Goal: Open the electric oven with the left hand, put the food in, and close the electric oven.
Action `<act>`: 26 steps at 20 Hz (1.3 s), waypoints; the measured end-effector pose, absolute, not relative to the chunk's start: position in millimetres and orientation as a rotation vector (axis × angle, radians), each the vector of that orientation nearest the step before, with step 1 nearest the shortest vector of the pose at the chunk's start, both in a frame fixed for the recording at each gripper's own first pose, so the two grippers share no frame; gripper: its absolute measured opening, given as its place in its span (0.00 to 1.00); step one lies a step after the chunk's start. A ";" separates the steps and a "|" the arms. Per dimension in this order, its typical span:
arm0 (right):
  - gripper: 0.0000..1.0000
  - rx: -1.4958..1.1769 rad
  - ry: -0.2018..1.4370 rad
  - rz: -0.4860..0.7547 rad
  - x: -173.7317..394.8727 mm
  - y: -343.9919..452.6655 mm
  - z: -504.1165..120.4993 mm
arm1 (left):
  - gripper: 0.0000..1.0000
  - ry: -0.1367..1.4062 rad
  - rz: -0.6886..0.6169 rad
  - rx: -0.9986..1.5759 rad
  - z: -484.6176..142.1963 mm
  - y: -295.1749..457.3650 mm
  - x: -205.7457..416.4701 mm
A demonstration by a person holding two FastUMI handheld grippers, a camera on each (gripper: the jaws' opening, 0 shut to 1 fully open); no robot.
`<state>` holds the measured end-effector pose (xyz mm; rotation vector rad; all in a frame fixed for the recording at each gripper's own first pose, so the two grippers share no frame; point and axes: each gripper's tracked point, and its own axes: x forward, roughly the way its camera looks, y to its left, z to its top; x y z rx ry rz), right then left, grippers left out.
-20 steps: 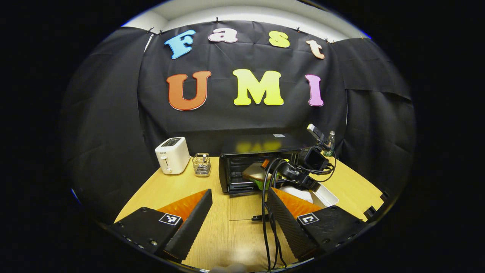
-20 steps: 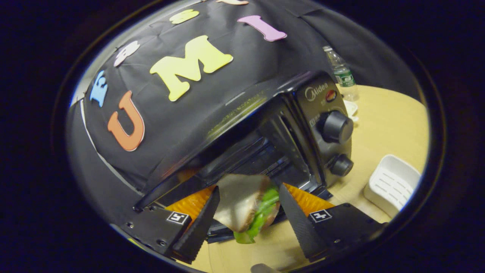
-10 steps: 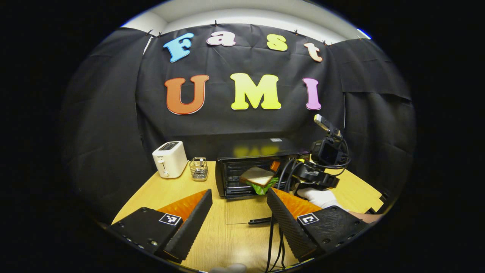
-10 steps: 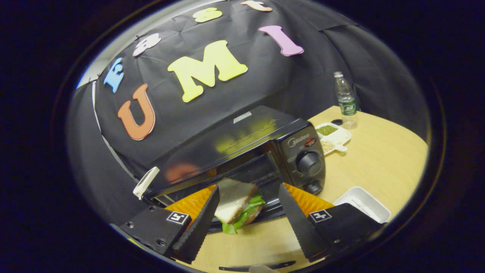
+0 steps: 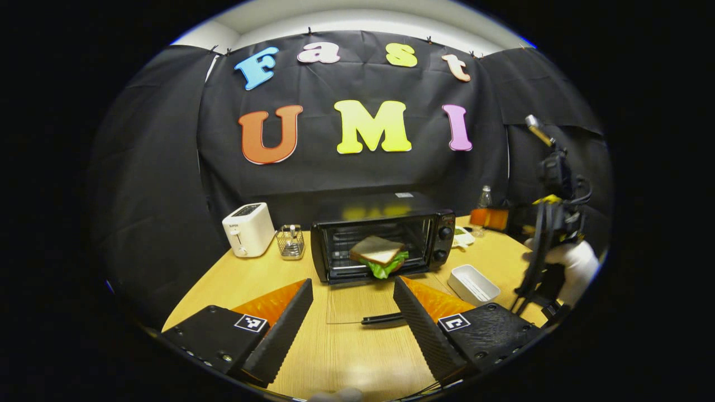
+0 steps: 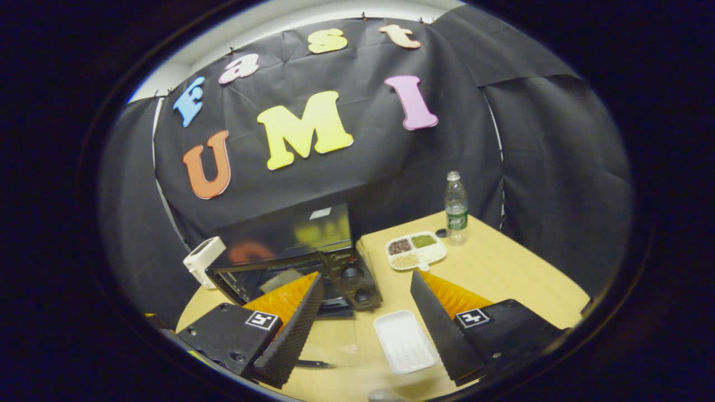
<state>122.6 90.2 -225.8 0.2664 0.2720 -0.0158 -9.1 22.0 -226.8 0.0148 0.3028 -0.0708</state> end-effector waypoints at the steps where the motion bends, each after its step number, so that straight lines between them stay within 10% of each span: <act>1: 1.00 0.233 0.263 -0.025 112.6 76.1 -218.0 | 0.95 0.332 -0.065 0.009 -237.8 16.6 -8.8; 2: 0.88 0.206 0.254 -0.031 103.0 60.9 -209.9 | 0.95 0.359 -0.058 0.010 -248.9 10.7 -10.5; 4: 1.00 0.173 0.242 -0.041 85.2 35.0 -193.7 | 0.96 0.393 -0.035 0.013 -265.2 4.1 -9.8; 5: 0.89 0.168 0.241 -0.045 77.2 23.2 -188.2 | 0.96 0.412 -0.028 -0.002 -273.5 -0.3 -10.2; 26: 0.90 0.044 0.290 -0.044 18.5 -70.5 -150.9 | 0.96 0.612 -0.033 -0.041 -393.8 -66.1 20.4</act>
